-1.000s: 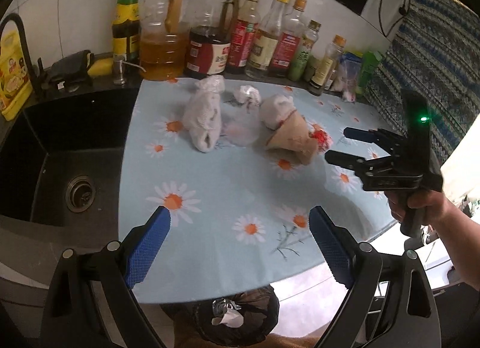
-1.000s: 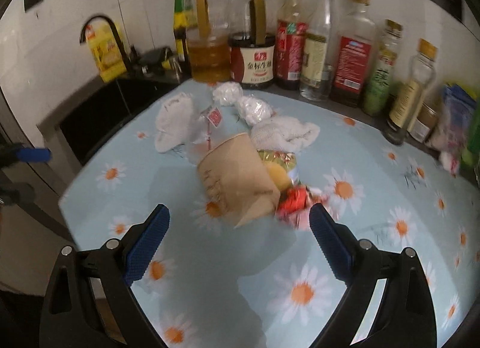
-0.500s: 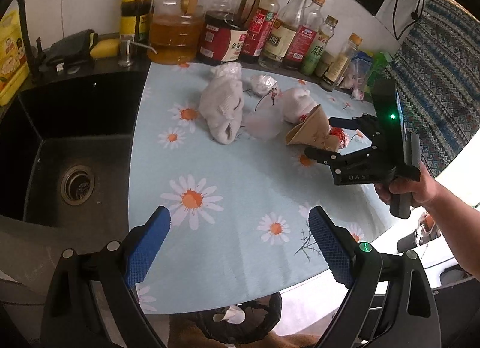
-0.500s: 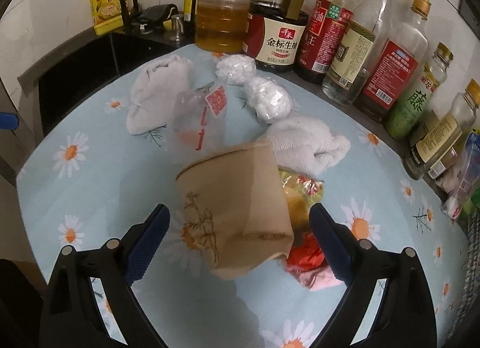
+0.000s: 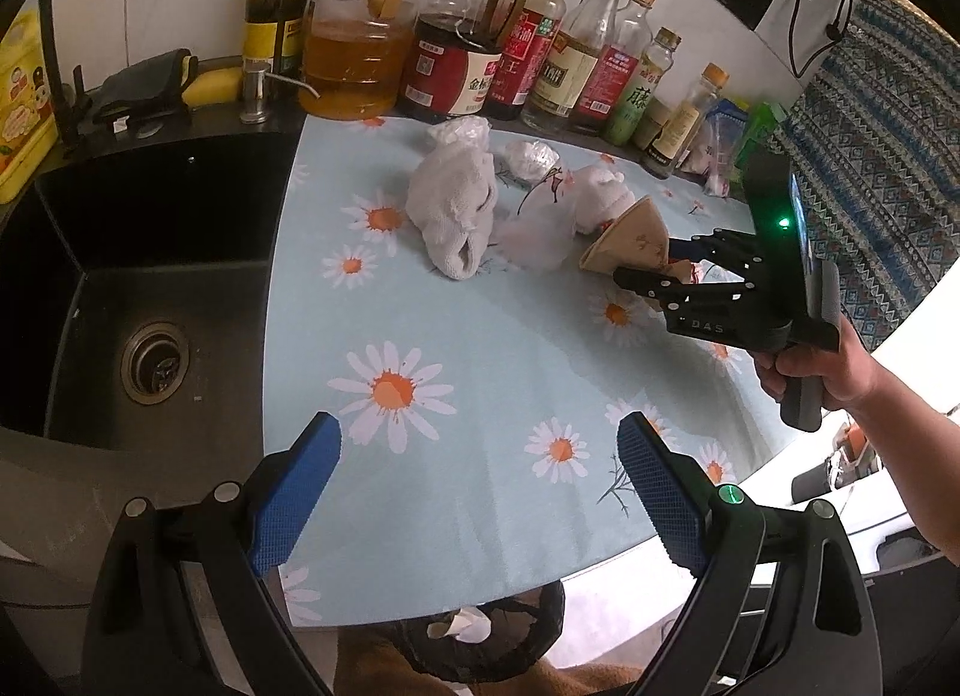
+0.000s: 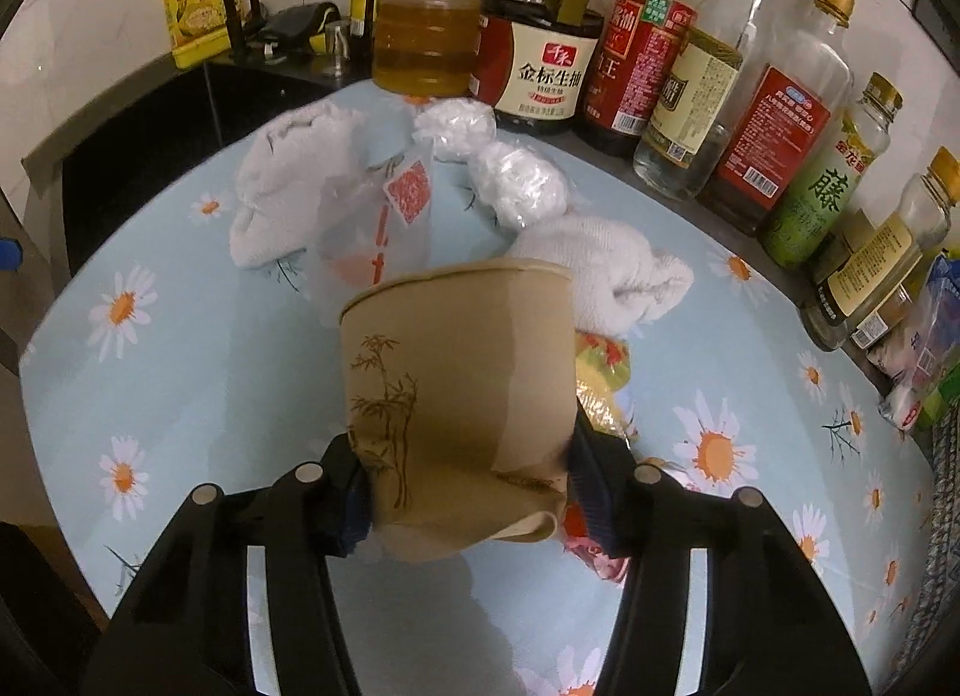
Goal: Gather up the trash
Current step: 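Grasp the brown paper cup with the right tool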
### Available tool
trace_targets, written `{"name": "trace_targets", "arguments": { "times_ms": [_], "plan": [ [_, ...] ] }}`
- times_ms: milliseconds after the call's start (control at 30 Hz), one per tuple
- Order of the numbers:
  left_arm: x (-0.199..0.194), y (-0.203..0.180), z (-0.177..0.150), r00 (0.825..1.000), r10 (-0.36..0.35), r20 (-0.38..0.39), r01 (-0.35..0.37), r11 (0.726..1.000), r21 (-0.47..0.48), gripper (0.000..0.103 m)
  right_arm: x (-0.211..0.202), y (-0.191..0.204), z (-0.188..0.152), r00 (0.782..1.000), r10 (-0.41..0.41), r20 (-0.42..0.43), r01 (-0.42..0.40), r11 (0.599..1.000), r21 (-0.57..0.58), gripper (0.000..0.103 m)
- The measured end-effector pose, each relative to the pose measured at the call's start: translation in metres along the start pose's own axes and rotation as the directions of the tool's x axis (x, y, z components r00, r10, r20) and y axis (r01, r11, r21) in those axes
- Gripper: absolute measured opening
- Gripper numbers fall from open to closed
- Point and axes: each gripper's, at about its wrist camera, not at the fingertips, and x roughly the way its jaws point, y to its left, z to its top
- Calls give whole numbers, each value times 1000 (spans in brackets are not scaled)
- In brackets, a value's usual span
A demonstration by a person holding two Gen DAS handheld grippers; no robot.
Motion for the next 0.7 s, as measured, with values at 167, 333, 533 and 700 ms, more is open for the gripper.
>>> {"name": "trace_targets", "arguments": {
  "times_ms": [167,333,533,700],
  "plan": [
    [4,0,11,1000,-3,0,3,1000,12,91,-16,-4,2,999,32,30,-33,998,57,54],
    [13,2,33,1000,-7,-4,7,999,31,91,-45,0,0,996,42,79,-49,995,88,54],
    [35,6,70,1000,2,-16,-1,997,78,91,-84,10,-2,988,53,143,-75,985,156,54],
    [69,14,98,997,46,-66,-40,994,99,91,-101,18,-12,985,59,163,-102,958,268,54]
  ]
}}
